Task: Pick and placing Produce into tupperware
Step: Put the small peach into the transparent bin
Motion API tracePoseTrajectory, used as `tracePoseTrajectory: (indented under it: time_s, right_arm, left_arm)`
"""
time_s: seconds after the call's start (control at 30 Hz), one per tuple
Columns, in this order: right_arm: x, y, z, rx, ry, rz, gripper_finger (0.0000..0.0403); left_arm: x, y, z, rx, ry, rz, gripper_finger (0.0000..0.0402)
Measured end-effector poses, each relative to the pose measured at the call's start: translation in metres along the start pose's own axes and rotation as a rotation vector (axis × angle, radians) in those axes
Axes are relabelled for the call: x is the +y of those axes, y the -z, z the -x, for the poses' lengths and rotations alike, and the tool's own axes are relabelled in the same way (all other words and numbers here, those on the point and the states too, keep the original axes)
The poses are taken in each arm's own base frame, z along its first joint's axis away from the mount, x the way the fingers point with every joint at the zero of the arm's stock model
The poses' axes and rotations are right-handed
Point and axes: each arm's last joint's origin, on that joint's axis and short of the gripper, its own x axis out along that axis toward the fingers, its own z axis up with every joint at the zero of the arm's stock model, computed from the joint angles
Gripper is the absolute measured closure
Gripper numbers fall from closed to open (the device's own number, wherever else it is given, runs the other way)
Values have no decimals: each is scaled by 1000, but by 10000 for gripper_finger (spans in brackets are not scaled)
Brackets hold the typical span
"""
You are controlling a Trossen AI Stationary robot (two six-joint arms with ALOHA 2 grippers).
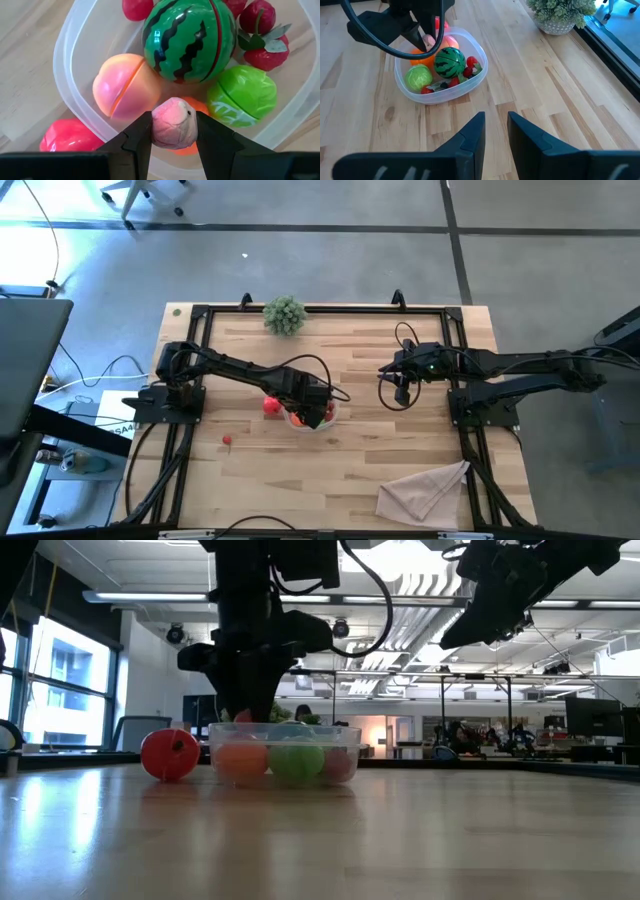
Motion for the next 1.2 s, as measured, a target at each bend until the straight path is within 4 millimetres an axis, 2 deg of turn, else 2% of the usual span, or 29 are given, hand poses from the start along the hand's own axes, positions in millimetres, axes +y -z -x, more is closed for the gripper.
tracePoseTrajectory:
  time_s: [0.3, 0.57, 1.0, 1.2]
  right_arm:
    - [0, 0, 0, 0, 0, 0, 331]
    - [0, 0, 0, 0, 0, 0, 331]
    - [0, 0, 0, 0, 0, 0, 331]
    - [0, 0, 0, 0, 0, 0, 331]
  left_arm:
    - [0, 0, 0, -2, -1, 8, 276]
    - [1, 0, 0, 3, -7, 0, 241]
    - [1, 1, 0, 8, -16, -1, 244]
    - [4, 1, 14, 13, -23, -2, 243]
